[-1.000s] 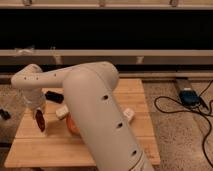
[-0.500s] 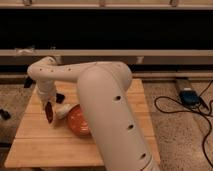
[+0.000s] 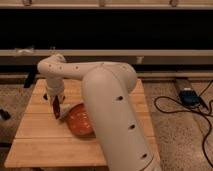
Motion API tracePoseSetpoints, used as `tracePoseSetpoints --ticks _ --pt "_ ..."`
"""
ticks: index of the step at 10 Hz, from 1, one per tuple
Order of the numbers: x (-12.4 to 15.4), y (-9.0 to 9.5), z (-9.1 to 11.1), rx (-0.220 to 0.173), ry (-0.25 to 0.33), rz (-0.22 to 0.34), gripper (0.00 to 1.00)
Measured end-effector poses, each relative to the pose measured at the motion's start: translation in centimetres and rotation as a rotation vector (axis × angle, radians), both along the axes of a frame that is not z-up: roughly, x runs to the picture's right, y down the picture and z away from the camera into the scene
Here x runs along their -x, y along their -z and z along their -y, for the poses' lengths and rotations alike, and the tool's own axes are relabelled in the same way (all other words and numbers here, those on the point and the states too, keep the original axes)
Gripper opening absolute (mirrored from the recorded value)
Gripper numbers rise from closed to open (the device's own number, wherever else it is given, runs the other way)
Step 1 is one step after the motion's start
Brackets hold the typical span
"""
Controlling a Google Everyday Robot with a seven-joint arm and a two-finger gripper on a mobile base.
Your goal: Place the pepper on the white sponge
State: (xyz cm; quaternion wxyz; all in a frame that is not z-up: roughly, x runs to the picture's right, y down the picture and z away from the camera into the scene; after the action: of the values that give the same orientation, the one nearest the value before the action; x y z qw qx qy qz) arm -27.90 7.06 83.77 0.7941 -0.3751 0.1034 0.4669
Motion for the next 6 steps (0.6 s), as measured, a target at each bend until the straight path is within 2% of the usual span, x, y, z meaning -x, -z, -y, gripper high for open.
tracePoseSetpoints --ticks 4,5,6 --pt "-1.7 -1.6 0.1 0.021 -0.006 -0.038 0.00" --pt "-1.9 -1.9 0.0 0.025 -0.007 -0.047 0.02" --pt "-2.2 -2.2 -0.1 0.029 -0.008 -0.057 0.10"
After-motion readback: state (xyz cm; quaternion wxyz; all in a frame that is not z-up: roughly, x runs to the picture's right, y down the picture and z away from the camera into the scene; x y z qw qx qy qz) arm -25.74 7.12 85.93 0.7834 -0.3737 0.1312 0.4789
